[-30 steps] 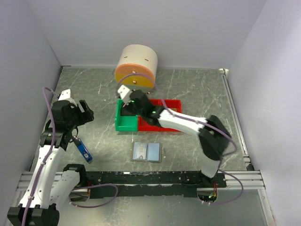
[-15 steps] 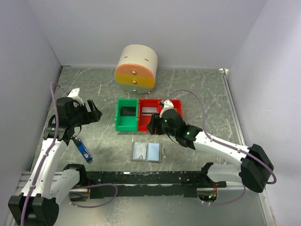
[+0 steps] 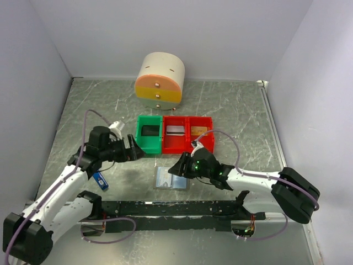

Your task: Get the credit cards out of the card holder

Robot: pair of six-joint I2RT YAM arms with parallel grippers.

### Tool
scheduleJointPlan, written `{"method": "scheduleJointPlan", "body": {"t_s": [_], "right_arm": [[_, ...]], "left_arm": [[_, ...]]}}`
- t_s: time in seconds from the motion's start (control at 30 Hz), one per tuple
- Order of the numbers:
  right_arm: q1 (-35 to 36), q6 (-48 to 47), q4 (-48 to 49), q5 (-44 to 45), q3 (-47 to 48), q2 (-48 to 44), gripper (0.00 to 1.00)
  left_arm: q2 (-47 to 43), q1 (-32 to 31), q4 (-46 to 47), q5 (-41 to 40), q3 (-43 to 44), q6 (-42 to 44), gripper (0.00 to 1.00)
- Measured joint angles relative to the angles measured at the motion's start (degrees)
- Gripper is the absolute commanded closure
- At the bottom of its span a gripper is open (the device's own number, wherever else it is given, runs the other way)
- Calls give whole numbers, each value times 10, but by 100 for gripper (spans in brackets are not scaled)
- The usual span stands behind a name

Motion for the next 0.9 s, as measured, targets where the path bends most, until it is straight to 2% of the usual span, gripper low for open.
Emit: {"method": "scheduleJointPlan", "body": {"t_s": [0.13, 0.33, 0.63, 0.9], "right_arm": [[3, 22, 11, 3, 13, 23, 57], [4, 51, 6, 16, 25, 40, 58], [19, 45, 1, -10, 48, 98, 64], [26, 52, -44, 14, 61, 120, 65]], "left_arm": [[17, -98, 31, -15, -6, -39, 9], [90, -169, 79, -33, -10, -79, 11], [143, -222, 93, -51, -10, -85, 14], [165, -250, 109, -56, -10, -94, 15]]}}
